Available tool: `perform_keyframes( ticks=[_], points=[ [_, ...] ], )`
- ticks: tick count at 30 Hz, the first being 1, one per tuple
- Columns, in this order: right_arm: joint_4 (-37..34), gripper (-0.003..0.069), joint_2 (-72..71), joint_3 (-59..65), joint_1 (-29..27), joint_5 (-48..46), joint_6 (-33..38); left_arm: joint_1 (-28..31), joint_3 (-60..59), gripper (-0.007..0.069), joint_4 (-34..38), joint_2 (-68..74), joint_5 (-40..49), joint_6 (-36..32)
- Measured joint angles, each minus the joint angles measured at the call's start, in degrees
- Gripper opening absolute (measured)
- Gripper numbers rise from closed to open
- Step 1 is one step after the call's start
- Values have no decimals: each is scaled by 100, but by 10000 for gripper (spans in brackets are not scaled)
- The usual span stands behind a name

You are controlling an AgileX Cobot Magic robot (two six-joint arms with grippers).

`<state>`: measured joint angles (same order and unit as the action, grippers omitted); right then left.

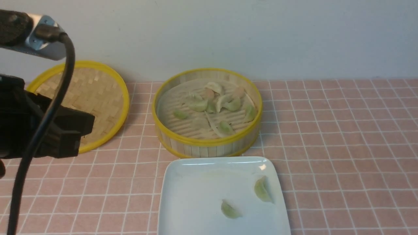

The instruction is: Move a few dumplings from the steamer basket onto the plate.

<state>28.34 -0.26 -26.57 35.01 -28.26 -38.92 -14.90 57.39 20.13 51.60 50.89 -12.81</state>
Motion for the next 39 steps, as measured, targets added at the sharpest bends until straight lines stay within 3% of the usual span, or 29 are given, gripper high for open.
perform_keyframes(
  ticks=[4,14,28,33,39],
  points=[
    [634,-13,-65,125,0,327,-582,12,-359,-6,51,-830,-340,-95],
    [832,-13,-76,130,0,426,-771,18,-1698,-6,208,-3623,-1612,-126],
    [838,-11,-76,130,0,442,-771,18,-2329,-6,332,-4514,-1648,-151],
    [838,-11,-76,130,0,448,-771,84,-2909,-6,-287,-4562,-2228,-10],
    [834,-11,-76,130,0,453,-775,807,-4554,-6,-1458,-5128,-3041,671]
  ],
)
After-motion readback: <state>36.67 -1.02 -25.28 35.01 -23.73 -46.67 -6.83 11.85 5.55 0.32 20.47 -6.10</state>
